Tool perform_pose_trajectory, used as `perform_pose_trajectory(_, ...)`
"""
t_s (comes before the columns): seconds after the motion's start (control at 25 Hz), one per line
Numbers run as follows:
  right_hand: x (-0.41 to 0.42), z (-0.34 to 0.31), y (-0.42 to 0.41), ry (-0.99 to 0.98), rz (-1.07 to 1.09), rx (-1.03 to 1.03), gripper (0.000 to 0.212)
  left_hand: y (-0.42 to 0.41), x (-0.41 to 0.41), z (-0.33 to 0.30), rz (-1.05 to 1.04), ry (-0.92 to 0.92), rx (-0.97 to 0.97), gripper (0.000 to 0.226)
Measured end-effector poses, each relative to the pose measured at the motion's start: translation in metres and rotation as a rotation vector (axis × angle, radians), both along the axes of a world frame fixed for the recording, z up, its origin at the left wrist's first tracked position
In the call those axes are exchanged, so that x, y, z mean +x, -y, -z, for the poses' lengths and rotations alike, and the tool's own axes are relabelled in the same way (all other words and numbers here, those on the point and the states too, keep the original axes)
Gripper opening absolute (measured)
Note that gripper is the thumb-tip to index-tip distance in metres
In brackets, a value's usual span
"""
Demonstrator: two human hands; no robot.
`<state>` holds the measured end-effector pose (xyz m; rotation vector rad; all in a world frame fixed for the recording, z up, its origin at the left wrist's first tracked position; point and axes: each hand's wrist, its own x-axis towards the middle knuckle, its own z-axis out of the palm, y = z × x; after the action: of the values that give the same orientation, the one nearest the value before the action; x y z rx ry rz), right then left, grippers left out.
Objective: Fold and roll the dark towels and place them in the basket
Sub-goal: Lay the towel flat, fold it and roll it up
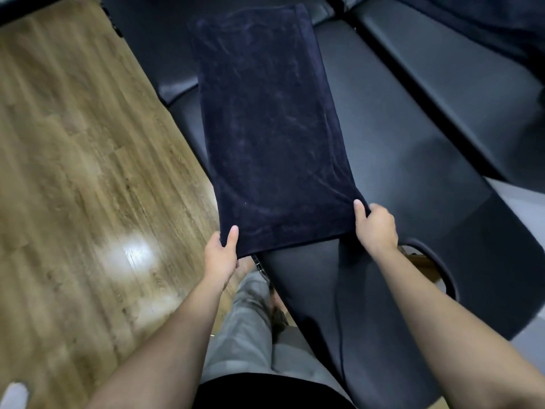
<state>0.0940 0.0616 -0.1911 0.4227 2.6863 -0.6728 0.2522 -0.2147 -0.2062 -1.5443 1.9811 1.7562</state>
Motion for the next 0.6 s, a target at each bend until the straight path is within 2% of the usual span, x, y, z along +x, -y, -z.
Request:
perform_pose_trajectory(0.08, 0.006, 0.003, -0.004, -0.092, -0.095, 0.021, 0.034, 0.001, 0.01, 0.0, 0.142, -0.001, -0.114, 0.037)
perform_pose_trajectory(0.12, 0.009, 0.006, -0.007, -0.223, -0.206, 0.049, 0.032, 0.001, 0.018, 0.001, 0.218, -0.011, -0.177, 0.04)
perform_pose_trajectory(0.24, 0.02, 0.014, -0.02, -0.563, -0.673, 0.162, 0.047, -0.007, 0.027, -0.008, 0.371, -0.095, -0.29, 0.068)
perform_pose_trajectory(0.32, 0.023, 0.021, -0.027, -0.566, -0.878, 0.209, 0.059, -0.015, 0.021, -0.01, 0.383, -0.113, -0.286, 0.082)
perform_pose_trajectory(0.4, 0.022, 0.025, -0.033, -0.492, -0.926, 0.264, 0.066, -0.017, 0.016, -0.009, 0.345, -0.141, -0.255, 0.084)
perform_pose_trajectory(0.52, 0.018, 0.026, -0.047, -0.412, -0.879, 0.25, 0.069, -0.011, 0.015, -0.003, 0.244, -0.218, -0.14, 0.064)
perform_pose_trajectory(0.6, 0.019, 0.023, -0.054, -0.385, -0.864, 0.13, 0.07, -0.004, 0.022, -0.001, 0.335, -0.175, -0.186, 0.049)
